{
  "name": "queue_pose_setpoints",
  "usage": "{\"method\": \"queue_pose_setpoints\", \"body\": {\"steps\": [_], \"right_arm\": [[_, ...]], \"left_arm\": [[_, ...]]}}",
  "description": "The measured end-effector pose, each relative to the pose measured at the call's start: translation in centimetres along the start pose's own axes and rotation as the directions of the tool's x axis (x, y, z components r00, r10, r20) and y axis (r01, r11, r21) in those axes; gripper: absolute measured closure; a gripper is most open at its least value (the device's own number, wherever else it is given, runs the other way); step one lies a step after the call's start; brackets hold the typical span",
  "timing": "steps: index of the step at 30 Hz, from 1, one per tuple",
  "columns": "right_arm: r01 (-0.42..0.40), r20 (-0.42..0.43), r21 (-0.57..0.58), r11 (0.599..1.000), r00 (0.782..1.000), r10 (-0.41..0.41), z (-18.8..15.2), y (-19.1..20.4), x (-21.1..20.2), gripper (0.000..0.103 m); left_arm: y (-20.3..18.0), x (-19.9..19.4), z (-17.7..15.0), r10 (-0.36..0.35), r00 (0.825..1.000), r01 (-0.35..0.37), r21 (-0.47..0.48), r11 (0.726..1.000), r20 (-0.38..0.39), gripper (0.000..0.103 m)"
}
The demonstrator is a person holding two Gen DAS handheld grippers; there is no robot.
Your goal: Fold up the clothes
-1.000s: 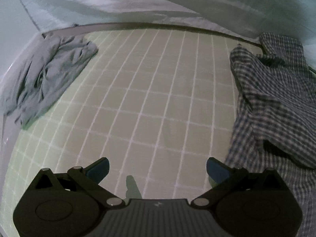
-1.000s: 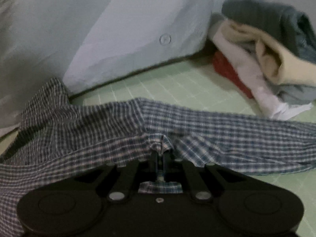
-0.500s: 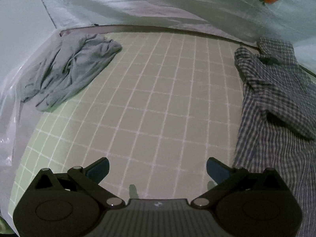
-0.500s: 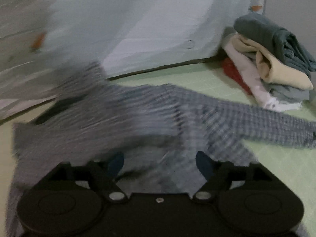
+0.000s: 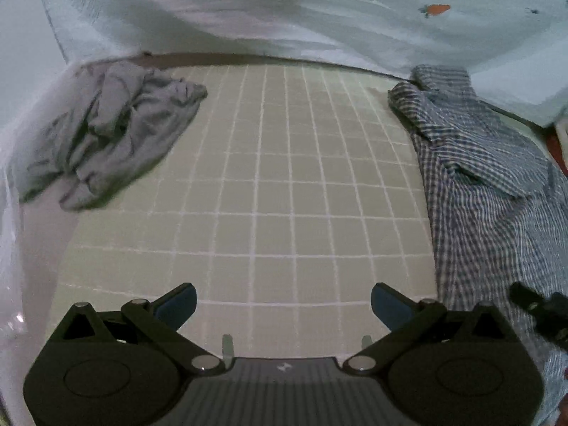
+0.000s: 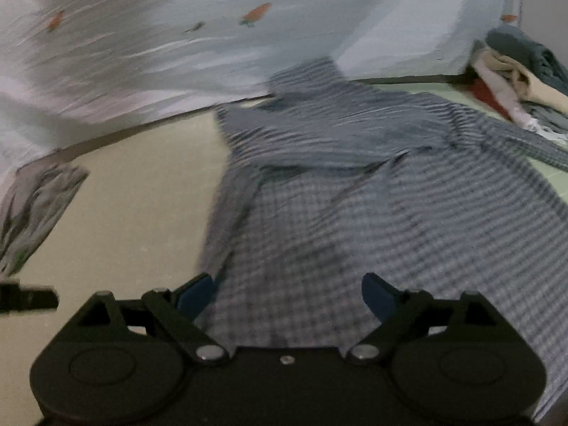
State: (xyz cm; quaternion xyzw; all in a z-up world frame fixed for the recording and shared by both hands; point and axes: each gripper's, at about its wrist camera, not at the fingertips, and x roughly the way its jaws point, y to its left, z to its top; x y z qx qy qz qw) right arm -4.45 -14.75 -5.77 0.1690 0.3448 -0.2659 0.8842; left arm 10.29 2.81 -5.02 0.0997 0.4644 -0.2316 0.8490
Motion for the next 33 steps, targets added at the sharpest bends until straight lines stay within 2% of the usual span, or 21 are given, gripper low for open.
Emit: {"method": "queue_pose_setpoints", "body": {"steps": [4, 7, 8, 10, 14, 16, 20, 24, 29, 33], "right_arm": [[-0.028, -0.037, 0.008, 1.000, 0.999, 0.028, -2.1, 2.9, -0.2, 0.027], [-0.039, -0.062, 0.009, 0.999, 0.997, 0.039, -3.2, 4.4, 0.5, 0.043], [-0.040, -0.072, 0.007, 0.999, 0.997, 0.040, -3.5, 4.7, 0.9, 0.052], [-0.041, -0.099, 0.001, 0.999, 0.994, 0.041, -4.1, 5.3, 1.5, 0.058], [-0.028, -0.123, -0.001, 1.000, 0.992, 0.028, -4.6, 5.6, 1.9, 0.091], [-0.031, -0.120, 0.004, 1.000, 0.992, 0.031, -4.4, 5.3, 1.8, 0.101], [-0.057, -0.084, -0.001, 0.998, 0.995, 0.057, -3.0, 4.2, 0.4, 0.102], [-0.098, -0.041, 0.009, 0.995, 0.994, 0.098, -1.0, 1.5, -1.8, 0.102], [-0.090, 0.006, 0.067, 0.994, 0.996, 0.089, 1.6, -4.7, -3.4, 0.102], [-0.079, -0.017, 0.082, 0.993, 0.997, 0.081, 2.9, -10.2, -2.6, 0.102]], "left_arm": [[2.2, -1.0, -0.3, -0.029, 1.000, 0.029, 0.032, 0.999, 0.008, 0.000], [3.3, -1.4, -1.0, -0.035, 0.999, 0.034, 0.063, 0.997, 0.004, 0.000], [3.6, -1.4, -1.1, -0.035, 0.999, 0.035, 0.069, 0.997, 0.000, 0.000], [4.2, -1.6, -1.4, -0.037, 0.999, 0.037, 0.078, 0.996, -0.005, 0.000], [4.9, -2.0, -1.6, -0.038, 0.999, 0.038, 0.081, 0.996, -0.003, 0.000], [4.9, -2.0, -1.5, -0.045, 0.999, 0.045, 0.068, 0.997, 0.000, 0.000], [4.1, -2.0, -1.1, -0.067, 0.998, 0.066, 0.043, 0.997, 0.010, 0.000], [1.9, -1.7, -0.5, -0.097, 0.995, 0.097, 0.034, 0.995, 0.018, 0.000], [-2.5, -1.4, -0.3, -0.125, 0.992, 0.124, 0.044, 0.991, 0.020, 0.000], [-6.7, -1.0, -0.6, -0.120, 0.993, 0.120, 0.010, 0.993, 0.016, 0.000]]}}
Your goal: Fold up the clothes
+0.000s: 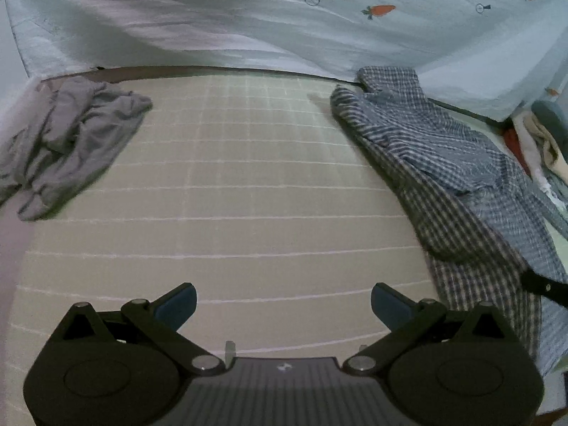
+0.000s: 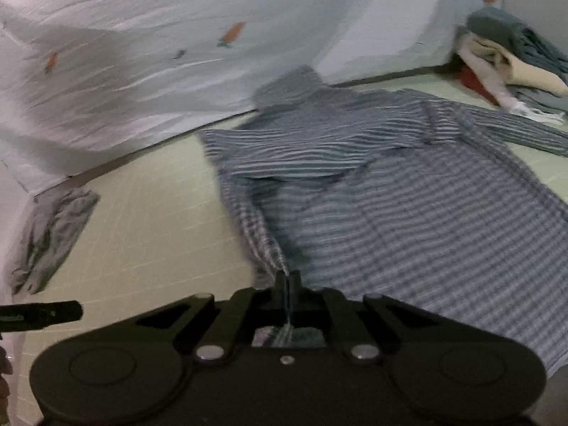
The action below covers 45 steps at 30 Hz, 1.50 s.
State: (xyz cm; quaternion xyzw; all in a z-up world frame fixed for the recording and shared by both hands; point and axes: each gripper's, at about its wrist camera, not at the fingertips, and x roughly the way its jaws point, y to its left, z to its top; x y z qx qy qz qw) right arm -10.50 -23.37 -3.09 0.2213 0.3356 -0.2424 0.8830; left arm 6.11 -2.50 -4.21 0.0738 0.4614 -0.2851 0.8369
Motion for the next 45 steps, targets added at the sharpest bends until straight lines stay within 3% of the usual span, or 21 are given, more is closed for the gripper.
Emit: {"method": "queue_pose_setpoints", "body": {"steps": [6, 17, 22, 24, 28, 31, 35, 41, 43, 45], "right_arm": [[-0.062, -0.091, -0.051, 0.997, 0.994, 0.058, 1.0, -6.2, 2.3, 0.102], [-0.165, -0.244, -0.272, 0.948, 0.965, 0.098, 0.5, -9.4, 6.2, 0.087], [-0.213, -0.222, -0.260, 0.942, 0.962, 0.156, 3.0, -11.5, 5.6, 0.049], [-0.231, -0.193, -0.226, 0.946, 0.963, 0.189, 4.5, -12.7, 5.4, 0.027], [-0.186, -0.120, -0.187, 0.965, 0.979, 0.166, 7.9, -15.0, 5.7, 0.017], [-0.119, -0.053, -0.167, 0.979, 0.992, 0.111, 10.1, -16.5, 6.5, 0.004], [-0.045, 0.016, -0.155, 0.987, 0.999, 0.048, 12.9, -18.7, 8.4, 0.000], [0.019, 0.022, -0.077, 0.997, 1.000, -0.017, 17.6, -21.0, 14.2, 0.000], [0.022, 0.001, -0.064, 0.998, 1.000, -0.022, 18.9, -21.4, 16.3, 0.003], [0.024, -0.020, -0.061, 0.998, 0.999, -0.025, 19.9, -21.7, 18.3, 0.014]], "left_arm": [[-6.1, 0.7, -1.5, 0.063, 0.998, -0.064, -0.036, 0.997, -0.022, 0.000], [-13.4, 1.7, -4.8, 0.193, 0.976, -0.204, -0.106, 0.973, -0.100, 0.000], [-14.6, 1.6, -4.0, 0.239, 0.968, -0.250, -0.197, 0.948, -0.080, 0.000], [-14.6, 1.9, -3.3, 0.257, 0.964, -0.266, -0.241, 0.933, -0.071, 0.000], [-13.9, 2.9, -1.3, 0.268, 0.961, -0.275, -0.312, 0.909, -0.066, 0.000], [-13.6, 4.2, 0.3, 0.260, 0.964, -0.263, -0.331, 0.906, -0.054, 0.000], [-13.0, 6.7, 2.8, 0.250, 0.966, -0.256, -0.334, 0.907, -0.060, 0.000], [-11.9, 11.6, 7.1, 0.247, 0.966, -0.259, -0.295, 0.920, -0.079, 0.000], [-11.8, 13.2, 8.6, 0.246, 0.966, -0.260, -0.281, 0.924, -0.085, 0.000], [-11.7, 14.7, 9.9, 0.244, 0.966, -0.257, -0.265, 0.929, -0.084, 0.000]]}}
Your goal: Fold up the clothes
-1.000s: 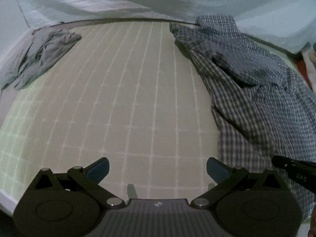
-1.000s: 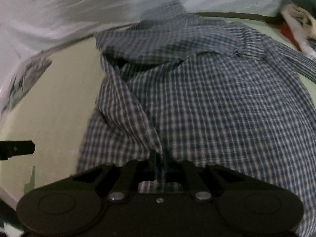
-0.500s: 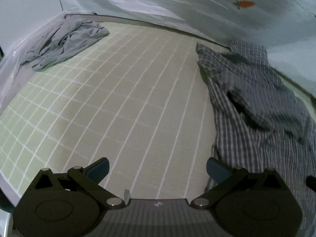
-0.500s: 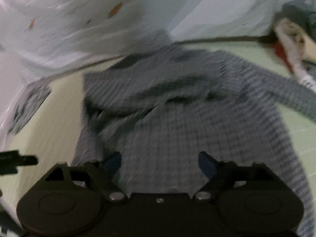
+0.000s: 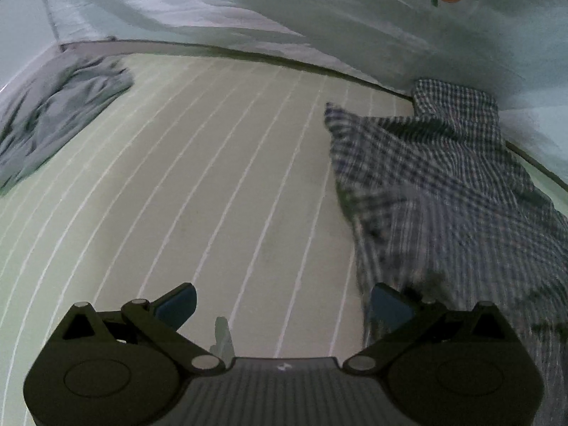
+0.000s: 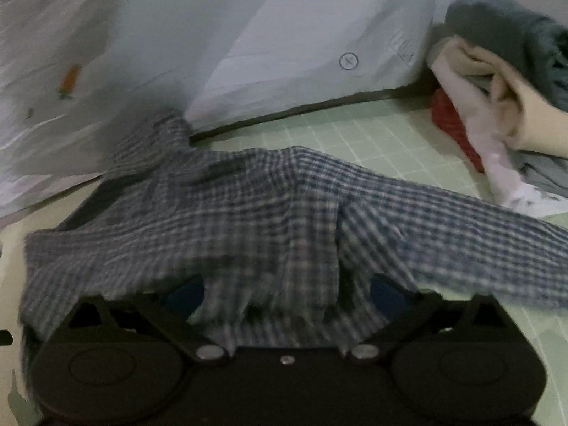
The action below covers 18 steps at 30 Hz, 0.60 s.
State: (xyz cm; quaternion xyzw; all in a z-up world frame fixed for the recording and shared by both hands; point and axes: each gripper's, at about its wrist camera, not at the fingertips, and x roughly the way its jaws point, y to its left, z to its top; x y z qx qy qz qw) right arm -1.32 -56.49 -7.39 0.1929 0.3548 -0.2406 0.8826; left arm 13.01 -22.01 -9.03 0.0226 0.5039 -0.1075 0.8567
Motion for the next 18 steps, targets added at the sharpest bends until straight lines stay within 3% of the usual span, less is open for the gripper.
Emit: {"method": "queue_pose_setpoints", "body": {"steps": [3, 7, 9, 10, 12, 15, 17, 18], "right_arm": [[0.004, -0.037, 0.006, 1.000, 0.999, -0.003, 1.2, -0.2, 2.7, 0.033], [0.023, -0.104, 0.006, 1.000, 0.994, -0.023, 1.0, 0.0, 4.9, 0.043], [0.053, -0.117, -0.025, 0.998, 0.992, -0.056, 0.9, 0.5, 5.2, 0.069], [0.061, -0.107, -0.041, 0.997, 0.992, -0.065, 1.0, 0.8, 4.9, 0.072], [0.067, -0.057, -0.085, 0.994, 0.996, -0.072, 1.5, 1.6, 3.8, 0.087], [0.053, 0.061, -0.177, 0.983, 0.997, -0.043, 3.2, 2.8, 0.7, 0.091], [0.050, 0.131, -0.163, 0.985, 0.991, -0.028, 4.9, 2.3, -1.0, 0.091], [0.076, 0.151, -0.113, 0.991, 0.987, -0.058, 5.7, 1.2, -1.1, 0.091]], "left_arm": [[-0.6, 2.3, 1.3, 0.003, 1.000, -0.003, 0.029, 1.000, -0.013, 0.000], [-1.3, 4.2, 2.5, 0.006, 1.000, -0.005, 0.039, 0.999, -0.018, 0.000], [-1.6, 4.7, 2.8, 0.007, 1.000, -0.006, 0.048, 0.999, -0.017, 0.000], [-1.7, 4.9, 2.9, 0.005, 1.000, -0.005, 0.053, 0.999, -0.015, 0.000], [-1.7, 5.0, 3.1, -0.003, 1.000, 0.003, 0.061, 0.998, -0.007, 0.000], [-1.6, 4.5, 3.6, -0.029, 0.999, 0.028, 0.055, 0.998, 0.021, 0.000], [-1.6, 4.1, 4.0, -0.047, 0.998, 0.045, 0.048, 0.998, 0.039, 0.000], [-1.6, 4.0, 4.3, -0.055, 0.997, 0.053, 0.045, 0.998, 0.050, 0.000]]}}
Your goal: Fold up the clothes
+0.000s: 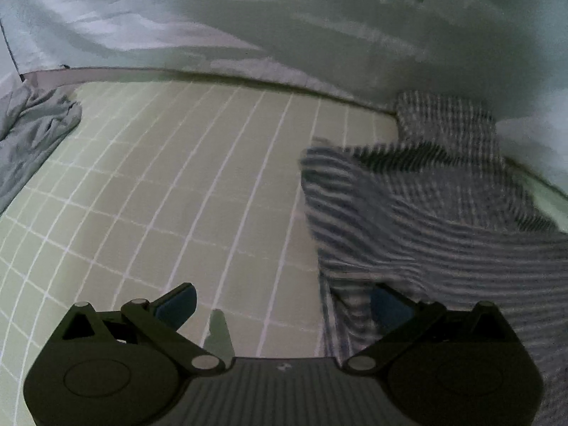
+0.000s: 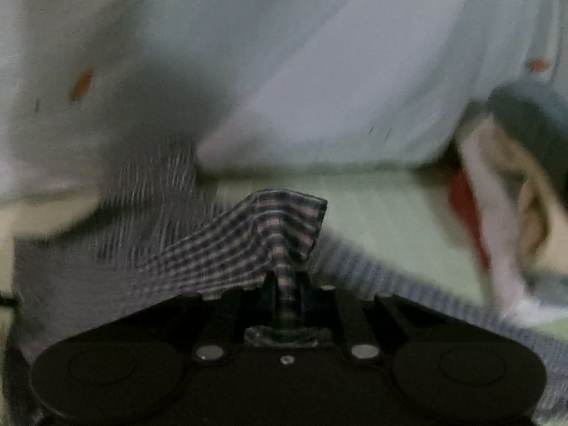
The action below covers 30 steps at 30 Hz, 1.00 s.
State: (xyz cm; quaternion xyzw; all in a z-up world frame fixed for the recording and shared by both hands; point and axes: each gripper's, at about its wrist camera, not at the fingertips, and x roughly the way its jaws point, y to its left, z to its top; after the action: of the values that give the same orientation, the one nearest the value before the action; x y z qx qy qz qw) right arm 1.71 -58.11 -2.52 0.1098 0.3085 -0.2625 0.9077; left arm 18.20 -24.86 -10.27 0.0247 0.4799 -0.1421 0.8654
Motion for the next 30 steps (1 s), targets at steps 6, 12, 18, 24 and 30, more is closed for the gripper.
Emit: {"method": "queue_pose_setpoints", "body": {"steps": [6, 12, 18, 24, 30], "right_arm": [[0.155, -0.016, 0.187, 0.970, 0.988, -0.154, 1.4, -6.0, 1.7, 0.091], [0.133, -0.028, 0.190, 0.973, 0.991, -0.130, 1.1, -7.0, 2.3, 0.091], [0.133, -0.012, 0.245, 0.960, 0.991, -0.134, 2.0, -8.7, 3.2, 0.091], [0.132, 0.013, 0.281, 0.951, 0.990, -0.141, 3.3, -10.4, 3.8, 0.092], [0.134, 0.036, 0.229, 0.964, 0.989, -0.146, 4.5, -10.1, 3.9, 0.092]], "left_arm": [[-0.7, 0.5, 1.3, -0.057, 0.998, 0.058, -0.026, 0.998, 0.034, 0.000], [-1.4, 3.9, 3.1, -0.141, 0.989, 0.143, -0.058, 0.988, 0.037, 0.001], [-1.6, 7.4, 5.4, -0.223, 0.975, 0.221, -0.149, 0.964, 0.004, 0.019], [-2.1, 9.8, 5.8, -0.323, 0.946, 0.308, -0.231, 0.923, -0.033, 0.063], [-3.3, 9.9, 7.0, -0.346, 0.938, 0.339, -0.205, 0.918, 0.002, 0.099]]}}
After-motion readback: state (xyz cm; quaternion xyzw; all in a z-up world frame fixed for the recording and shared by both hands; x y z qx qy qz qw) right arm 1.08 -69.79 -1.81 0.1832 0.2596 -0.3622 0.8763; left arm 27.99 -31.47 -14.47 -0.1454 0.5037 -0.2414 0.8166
